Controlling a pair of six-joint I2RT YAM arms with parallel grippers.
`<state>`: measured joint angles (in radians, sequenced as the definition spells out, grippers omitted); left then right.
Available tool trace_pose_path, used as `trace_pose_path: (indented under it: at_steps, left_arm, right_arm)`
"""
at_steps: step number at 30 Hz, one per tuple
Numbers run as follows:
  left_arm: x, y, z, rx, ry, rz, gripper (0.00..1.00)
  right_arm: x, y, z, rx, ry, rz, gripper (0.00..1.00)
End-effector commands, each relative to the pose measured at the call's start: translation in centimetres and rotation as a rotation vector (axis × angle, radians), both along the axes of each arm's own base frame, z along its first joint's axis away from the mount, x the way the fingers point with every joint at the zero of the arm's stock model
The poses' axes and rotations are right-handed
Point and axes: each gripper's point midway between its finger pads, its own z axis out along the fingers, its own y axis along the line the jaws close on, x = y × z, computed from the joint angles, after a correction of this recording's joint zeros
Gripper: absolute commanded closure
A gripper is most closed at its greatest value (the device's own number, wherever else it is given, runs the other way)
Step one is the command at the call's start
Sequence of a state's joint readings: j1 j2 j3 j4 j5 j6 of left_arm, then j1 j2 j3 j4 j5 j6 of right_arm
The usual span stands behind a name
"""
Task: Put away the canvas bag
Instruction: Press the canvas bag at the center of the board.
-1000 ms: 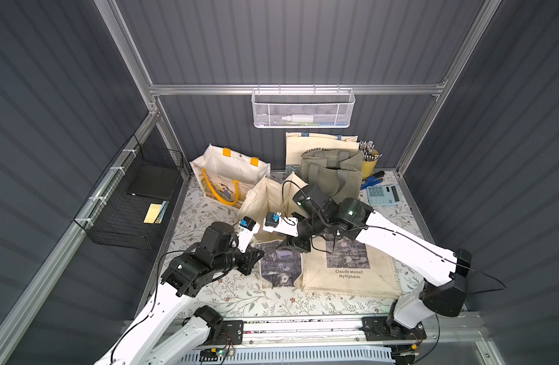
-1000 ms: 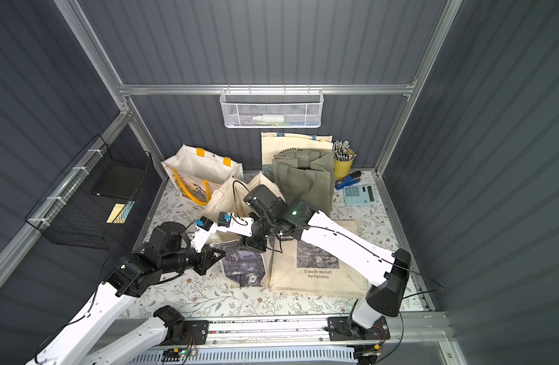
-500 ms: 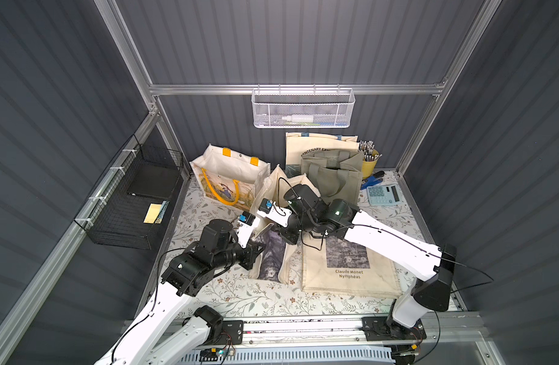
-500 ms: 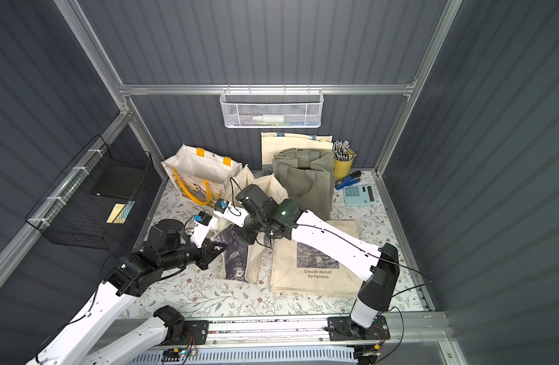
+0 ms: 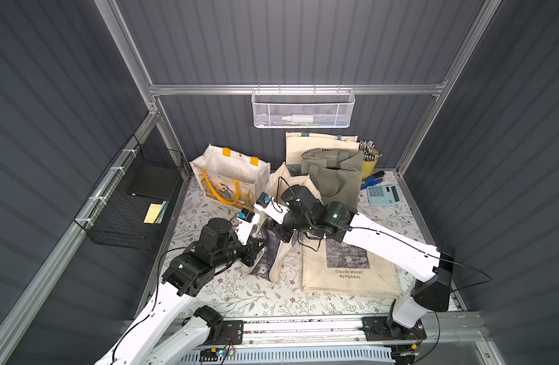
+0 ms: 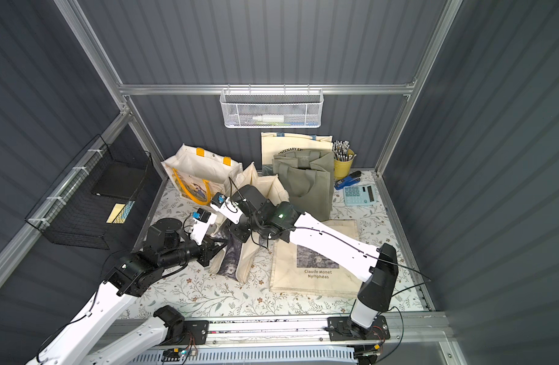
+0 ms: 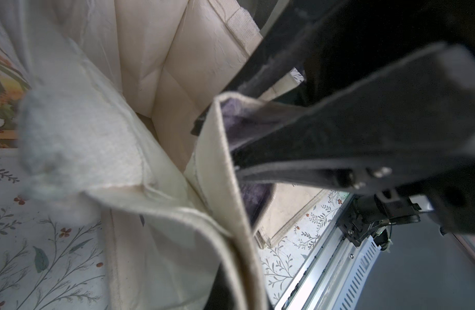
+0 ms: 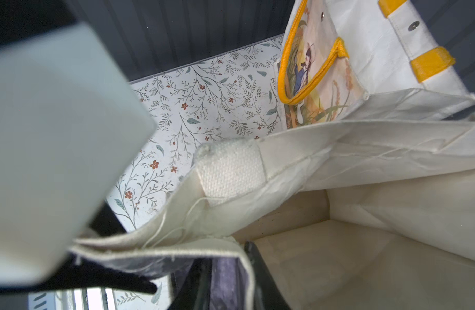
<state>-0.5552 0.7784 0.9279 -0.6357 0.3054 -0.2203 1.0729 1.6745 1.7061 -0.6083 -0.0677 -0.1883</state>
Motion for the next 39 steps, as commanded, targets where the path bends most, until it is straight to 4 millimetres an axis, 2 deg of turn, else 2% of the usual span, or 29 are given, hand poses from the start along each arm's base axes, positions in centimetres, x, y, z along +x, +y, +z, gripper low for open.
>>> trace_pose_path:
  at_steps: [1, 3, 6, 8, 10, 11, 18, 21, 30, 34, 37, 39]
  left_arm:
    - [0.0, 0.2, 1.3, -0.011, -0.073, -0.004, 1.00]
    - [-0.1, 0.5, 1.1, 0.012, -0.071, 0.001, 1.00]
    - [-0.1, 0.7, 1.1, 0.035, -0.076, -0.002, 1.00]
    - [0.0, 0.7, 1.0, 0.049, -0.074, -0.009, 1.00]
    - [0.0, 0.7, 0.9, 0.062, -0.077, -0.015, 1.00]
    - [0.0, 0.7, 1.0, 0.065, -0.082, -0.018, 1.00]
    - [-0.3, 0.6, 1.1, 0.100, -0.076, -0.052, 1.00]
    - [-0.4, 0.6, 1.4, 0.103, -0.085, -0.059, 1.00]
    - [-0.8, 0.3, 1.7, 0.089, -0.086, -0.084, 1.00]
    - [-1.1, 0.3, 1.3, 0.099, -0.066, -0.104, 1.00]
    - [-1.1, 0.0, 1.1, 0.102, -0.059, -0.119, 1.00]
    - [-1.0, -0.2, 1.1, 0.101, -0.062, -0.128, 1.00]
  right_arm:
    - [-1.0, -0.3, 0.1, -0.004, -0.004, 0.058, 0.64]
    - [-0.7, -1.4, 0.8, 0.000, -0.004, 0.063, 0.62]
    - [0.0, -3.4, 3.0, 0.056, 0.012, 0.073, 0.58]
    - [0.7, -5.1, 4.3, 0.083, -0.011, 0.060, 0.51]
    - [0.0, -6.5, 5.4, 0.115, -0.024, 0.110, 0.48]
    - [0.1, -7.2, 5.6, 0.120, -0.044, 0.108, 0.44]
    - [-2.1, -10.2, 2.3, 0.036, -0.184, 0.271, 0.43]
    - [-2.2, -10.5, 1.2, 0.024, -0.236, 0.303, 0.43]
    - [0.4, -10.0, -0.7, -0.031, -0.325, 0.292, 0.44]
    - [1.3, -9.8, 0.4, 0.000, -0.374, 0.289, 0.44]
    - [1.1, -9.4, -0.2, 0.011, -0.380, 0.338, 0.47]
    - [1.0, -9.1, -1.3, -0.011, -0.352, 0.376, 0.54]
